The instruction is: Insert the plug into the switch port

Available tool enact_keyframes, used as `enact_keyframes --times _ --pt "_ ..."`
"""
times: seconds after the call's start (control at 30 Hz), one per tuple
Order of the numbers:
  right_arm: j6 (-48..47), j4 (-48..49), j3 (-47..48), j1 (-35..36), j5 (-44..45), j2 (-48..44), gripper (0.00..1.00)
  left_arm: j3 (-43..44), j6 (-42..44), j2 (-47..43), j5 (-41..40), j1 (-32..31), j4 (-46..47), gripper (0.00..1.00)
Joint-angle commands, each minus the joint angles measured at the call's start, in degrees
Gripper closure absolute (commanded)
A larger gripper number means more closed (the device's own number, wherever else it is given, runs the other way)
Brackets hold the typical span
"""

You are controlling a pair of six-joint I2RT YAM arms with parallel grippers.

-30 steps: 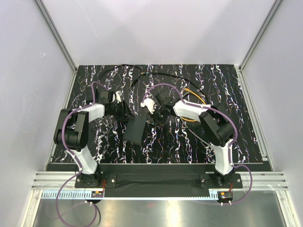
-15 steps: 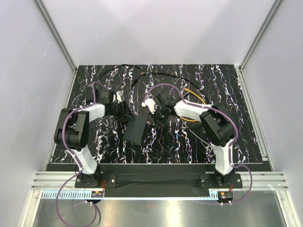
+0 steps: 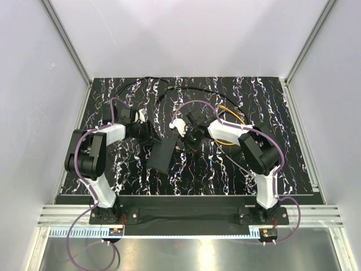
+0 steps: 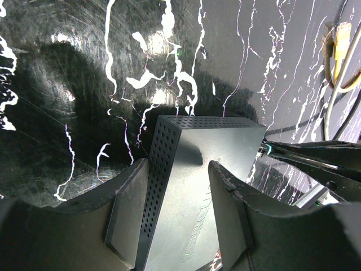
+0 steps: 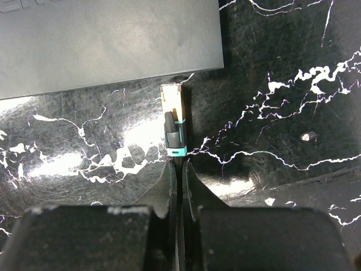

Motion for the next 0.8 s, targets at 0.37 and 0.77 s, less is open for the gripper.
enact_keyframes --times 0.37,0.77 --pt "3.3 -4.5 5.5 -0.1 -0.8 2.1 1.00 1.0 0.2 0.2 1.3 -0.7 0.9 0.48" --pt "4.1 -4.2 7.2 -0.2 -1.6 2.0 1.00 0.9 0.3 0.3 1.5 -1.4 1.1 0.48"
